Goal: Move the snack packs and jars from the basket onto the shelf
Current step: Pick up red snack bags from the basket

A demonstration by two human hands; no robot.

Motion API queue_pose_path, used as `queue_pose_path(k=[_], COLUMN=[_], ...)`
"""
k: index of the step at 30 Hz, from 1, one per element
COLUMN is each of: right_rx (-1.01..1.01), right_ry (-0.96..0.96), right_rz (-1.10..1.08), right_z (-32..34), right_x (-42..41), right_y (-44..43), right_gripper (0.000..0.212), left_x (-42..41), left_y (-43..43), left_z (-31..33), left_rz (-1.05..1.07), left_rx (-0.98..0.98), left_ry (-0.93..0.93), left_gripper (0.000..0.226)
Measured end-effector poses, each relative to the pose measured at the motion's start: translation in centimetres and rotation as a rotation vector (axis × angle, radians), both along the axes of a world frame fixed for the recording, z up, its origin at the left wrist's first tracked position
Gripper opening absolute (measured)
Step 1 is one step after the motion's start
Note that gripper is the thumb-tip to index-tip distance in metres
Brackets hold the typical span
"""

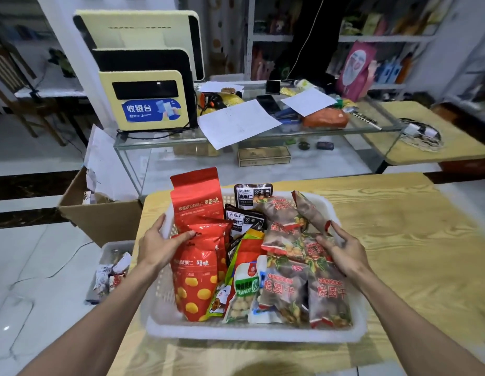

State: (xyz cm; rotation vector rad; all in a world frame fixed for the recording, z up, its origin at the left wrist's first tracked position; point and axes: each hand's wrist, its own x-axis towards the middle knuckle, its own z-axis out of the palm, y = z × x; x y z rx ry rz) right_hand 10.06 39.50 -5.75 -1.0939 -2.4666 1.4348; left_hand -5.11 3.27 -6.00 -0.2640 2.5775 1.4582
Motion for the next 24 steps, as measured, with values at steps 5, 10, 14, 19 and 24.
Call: queue_pose_path(k=[5, 10, 14, 19, 24], right_rx=[0.012, 0.050, 0.095, 0.138, 0.141], right_ry=[-0.013, -0.018, -0.047, -0.050, -0.048], right_rz=[-0.131, -0.337, -0.462, -0.624, -0.802], right_z=[1.6, 2.1, 3.2, 4.4, 5.2], right_x=[5.4, 12.5, 18.2, 25.3, 32.3], right_y=[1.0, 0.9, -0.6, -2.9, -4.9], right_gripper=[0.067, 0.064, 0.060, 0.056, 0.054], left_x=[0.5, 1.0, 2.6, 5.8, 10.3], left_y=[3.6, 7.9, 11.0, 14.7, 19.1], left_z=[1.1, 1.8, 2.4, 2.8, 3.5], left_rz=[-0.164, -0.375, -0.549, -0.785, -0.987], left_rx=[0.001, 0.014, 0.040, 0.061, 0.079], left_ry=[-0.001, -0.005, -0.006, -0.004, 0.002], left_gripper=[0.106, 0.106, 0.105, 0.091, 0.079])
